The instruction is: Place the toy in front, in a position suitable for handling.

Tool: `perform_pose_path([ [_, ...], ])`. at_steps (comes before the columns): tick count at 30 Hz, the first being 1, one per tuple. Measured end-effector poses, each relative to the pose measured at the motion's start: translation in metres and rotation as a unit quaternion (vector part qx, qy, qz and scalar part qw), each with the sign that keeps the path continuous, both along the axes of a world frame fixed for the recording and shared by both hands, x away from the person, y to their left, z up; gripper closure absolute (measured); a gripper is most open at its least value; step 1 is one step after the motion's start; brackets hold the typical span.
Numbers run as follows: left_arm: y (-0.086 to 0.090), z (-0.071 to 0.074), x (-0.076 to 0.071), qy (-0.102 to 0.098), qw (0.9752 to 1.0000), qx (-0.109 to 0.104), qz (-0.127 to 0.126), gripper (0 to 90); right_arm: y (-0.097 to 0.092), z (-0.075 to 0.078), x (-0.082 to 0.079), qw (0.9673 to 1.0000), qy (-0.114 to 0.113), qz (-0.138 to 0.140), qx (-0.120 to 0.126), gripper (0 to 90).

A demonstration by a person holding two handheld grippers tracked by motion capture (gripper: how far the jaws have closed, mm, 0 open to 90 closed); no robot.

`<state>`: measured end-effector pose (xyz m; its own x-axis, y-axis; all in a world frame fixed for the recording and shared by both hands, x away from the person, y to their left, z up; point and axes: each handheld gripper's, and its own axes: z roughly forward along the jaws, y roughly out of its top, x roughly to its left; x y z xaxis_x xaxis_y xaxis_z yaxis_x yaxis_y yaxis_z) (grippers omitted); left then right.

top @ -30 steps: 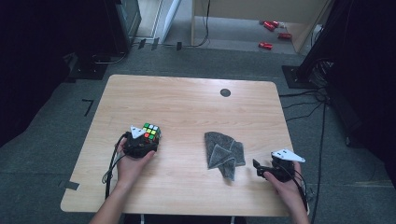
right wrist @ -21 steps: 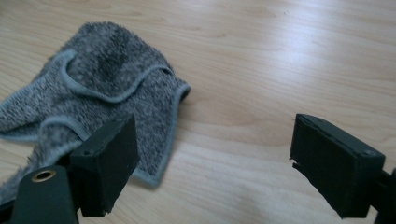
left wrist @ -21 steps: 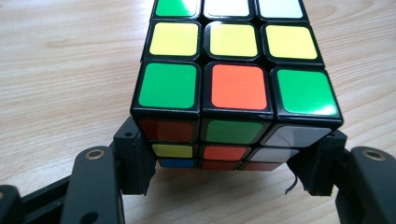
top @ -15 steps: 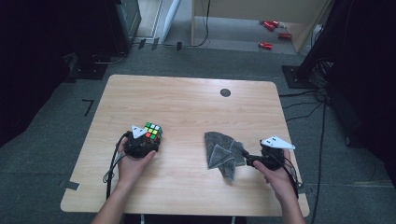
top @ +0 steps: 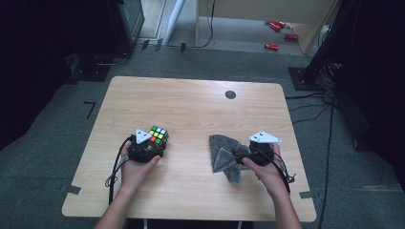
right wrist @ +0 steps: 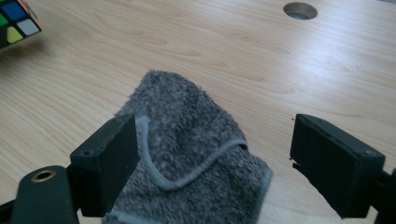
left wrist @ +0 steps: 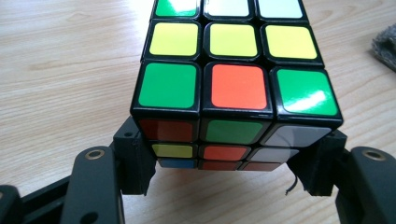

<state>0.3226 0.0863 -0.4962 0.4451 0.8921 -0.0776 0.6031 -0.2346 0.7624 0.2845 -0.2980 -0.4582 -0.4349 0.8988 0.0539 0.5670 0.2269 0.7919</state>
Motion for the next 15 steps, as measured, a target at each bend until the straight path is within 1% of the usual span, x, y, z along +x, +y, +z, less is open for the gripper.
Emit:
perform_pose_path([
  [1,0.000,0.000,0.000,0.001,1.0000,-0.002,-0.001,34.5,0.002,0.001,0.002,1.0000,0.003,0.001,0.003,15.0],
  [3,-0.002,0.000,-0.001,0.000,1.0000,-0.004,-0.006,34.5,0.006,0.001,0.006,0.9997,0.016,-0.002,0.018,14.5],
  [5,-0.003,0.001,-0.002,-0.004,0.9998,-0.009,-0.016,34.5,0.010,0.001,0.010,0.9986,0.031,-0.013,0.040,14.8],
  [6,-0.003,0.001,-0.003,-0.007,0.9996,-0.010,-0.024,34.5,0.014,0.001,0.013,0.9975,0.037,-0.016,0.058,15.2],
  [8,-0.003,0.002,-0.005,-0.011,0.9995,-0.008,-0.029,34.5,0.016,0.000,0.013,0.9975,0.035,-0.016,0.059,15.7],
  [9,-0.003,0.003,-0.006,-0.010,0.9994,-0.008,-0.032,34.5,0.020,-0.003,0.012,0.9977,0.035,-0.011,0.058,19.3],
  [10,-0.002,0.004,-0.007,-0.011,0.9993,-0.010,-0.034,34.5,0.023,-0.006,0.012,0.9977,0.040,-0.005,0.055,20.4],
  [11,-0.002,0.004,-0.007,-0.011,0.9992,-0.013,-0.035,34.5,0.023,-0.006,0.012,0.9977,0.040,-0.005,0.055,20.4],
  [12,-0.002,0.005,-0.008,-0.011,0.9991,-0.015,-0.037,34.5,0.025,-0.008,0.010,0.9977,0.045,-0.002,0.052,21.4],
  [14,-0.001,0.005,-0.009,-0.011,0.9989,-0.017,-0.043,34.5,0.027,-0.012,0.007,0.9974,0.050,0.009,0.052,22.8],
  [15,-0.001,0.005,-0.009,-0.010,0.9987,-0.020,-0.047,34.5,0.029,-0.016,0.003,0.9979,0.047,0.013,0.043,26.2],
])
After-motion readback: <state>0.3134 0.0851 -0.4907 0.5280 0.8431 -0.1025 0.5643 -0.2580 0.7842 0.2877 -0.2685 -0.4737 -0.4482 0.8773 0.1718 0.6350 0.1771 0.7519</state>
